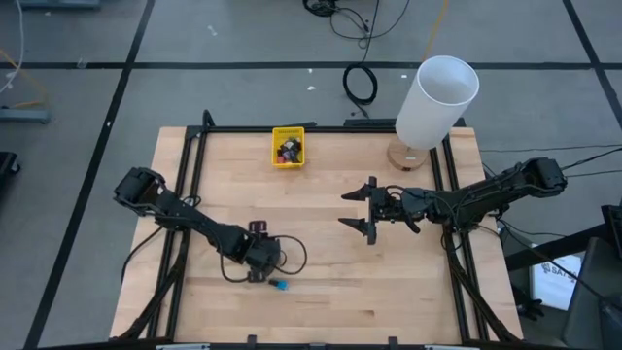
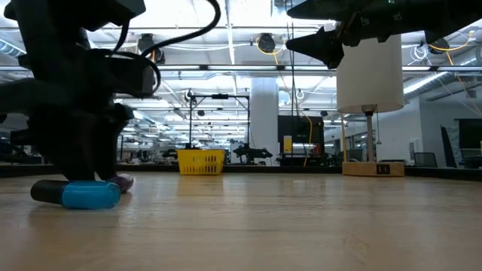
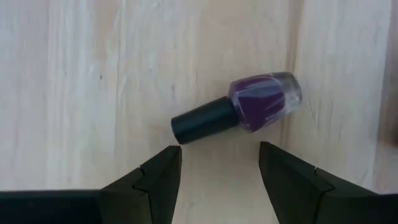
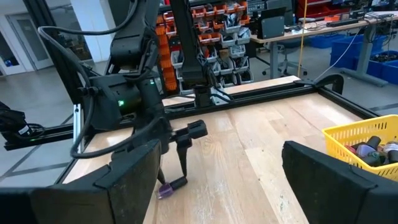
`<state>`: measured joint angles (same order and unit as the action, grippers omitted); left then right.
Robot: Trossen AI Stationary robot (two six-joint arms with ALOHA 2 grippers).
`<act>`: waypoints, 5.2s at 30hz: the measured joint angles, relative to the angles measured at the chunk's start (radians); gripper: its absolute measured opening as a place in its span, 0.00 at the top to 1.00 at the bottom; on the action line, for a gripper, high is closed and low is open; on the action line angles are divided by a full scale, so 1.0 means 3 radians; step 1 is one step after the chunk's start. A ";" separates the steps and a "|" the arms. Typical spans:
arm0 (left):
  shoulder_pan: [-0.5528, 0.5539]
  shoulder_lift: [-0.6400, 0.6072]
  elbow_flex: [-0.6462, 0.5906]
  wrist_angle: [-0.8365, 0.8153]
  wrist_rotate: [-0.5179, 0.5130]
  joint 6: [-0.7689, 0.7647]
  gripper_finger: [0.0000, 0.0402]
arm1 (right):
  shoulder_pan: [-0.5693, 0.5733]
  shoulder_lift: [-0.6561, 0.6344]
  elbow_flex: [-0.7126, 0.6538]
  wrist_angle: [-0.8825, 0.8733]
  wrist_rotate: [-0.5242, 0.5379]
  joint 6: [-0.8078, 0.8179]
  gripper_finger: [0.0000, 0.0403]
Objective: Pick & Place Nail Polish
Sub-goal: Put the violet nail polish bottle into the yellow bin, then put the blue nail polish bottle into the yellow bin
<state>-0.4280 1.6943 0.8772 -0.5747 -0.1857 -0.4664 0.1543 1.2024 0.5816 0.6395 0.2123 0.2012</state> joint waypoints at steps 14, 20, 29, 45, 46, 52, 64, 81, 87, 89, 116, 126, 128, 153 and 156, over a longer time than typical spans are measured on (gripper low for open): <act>0.0008 0.0004 -0.0003 0.0015 -0.0409 0.1554 0.47 | 0.0000 0.0000 0.0000 -0.0001 0.0000 -0.0001 0.21; 0.0103 0.0004 -0.0004 0.0223 -0.0256 0.2113 0.47 | 0.0000 0.0000 0.0000 -0.0001 0.0000 -0.0001 0.21; 0.0353 0.0001 -0.0004 0.0373 0.0244 0.2510 0.47 | 0.0000 0.0000 0.0000 -0.0001 0.0000 0.0000 0.21; 0.0553 0.0008 -0.0008 0.0503 0.0672 0.2425 0.51 | 0.0000 0.0000 0.0000 -0.0001 0.0000 0.0000 0.21; 0.0560 0.0008 -0.0008 0.0498 0.0684 0.2361 0.53 | 0.0000 0.0000 0.0000 -0.0001 0.0000 -0.0001 0.21; 0.0620 0.0009 -0.0008 0.0449 0.0806 0.1937 0.76 | 0.0000 0.0000 0.0000 -0.0001 0.0000 -0.0001 0.21; 0.0644 -0.0029 -0.0012 0.0616 0.0583 0.1723 0.92 | 0.0000 0.0000 0.0000 -0.0003 0.0000 0.0000 0.21; 0.1740 -0.1040 -0.0573 0.2336 0.1124 0.2254 0.92 | 0.0003 0.0000 -0.0001 -0.0003 -0.0011 0.0024 0.21; 0.2325 -0.1133 -0.1080 0.3439 0.1227 0.2099 0.92 | 0.0014 0.0000 -0.0001 -0.0008 -0.0012 0.0018 0.21; 0.2510 -0.1104 -0.1124 0.3615 0.1184 0.1999 0.92 | 0.0014 0.0000 -0.0001 0.0000 -0.0013 0.0017 0.21; 0.3431 0.0180 0.0017 0.2335 0.0555 0.1109 0.92 | -0.0053 0.0000 -0.0001 0.0002 0.0004 -0.0012 0.21; 0.3430 0.0150 0.0033 0.2297 0.0587 0.1198 0.74 | -0.0054 0.0000 -0.0001 -0.0078 0.0001 -0.0038 0.21; 0.3428 0.0149 0.0032 0.2295 0.0588 0.1268 0.71 | -0.0054 0.0000 -0.0001 -0.0079 0.0001 -0.0038 0.21; 0.1551 -0.1392 0.0031 0.0334 0.1237 0.1832 0.51 | -0.0067 0.0000 -0.0001 -0.0079 0.0001 -0.0017 0.21; 0.0965 -0.1374 0.0031 0.0354 0.0896 0.1557 0.51 | -0.0067 0.0000 -0.0001 -0.0079 0.0001 -0.0013 0.21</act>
<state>-0.1384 1.2822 0.8864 -0.4685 0.0832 0.0007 0.1341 1.2022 0.5812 0.6159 0.2127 0.1974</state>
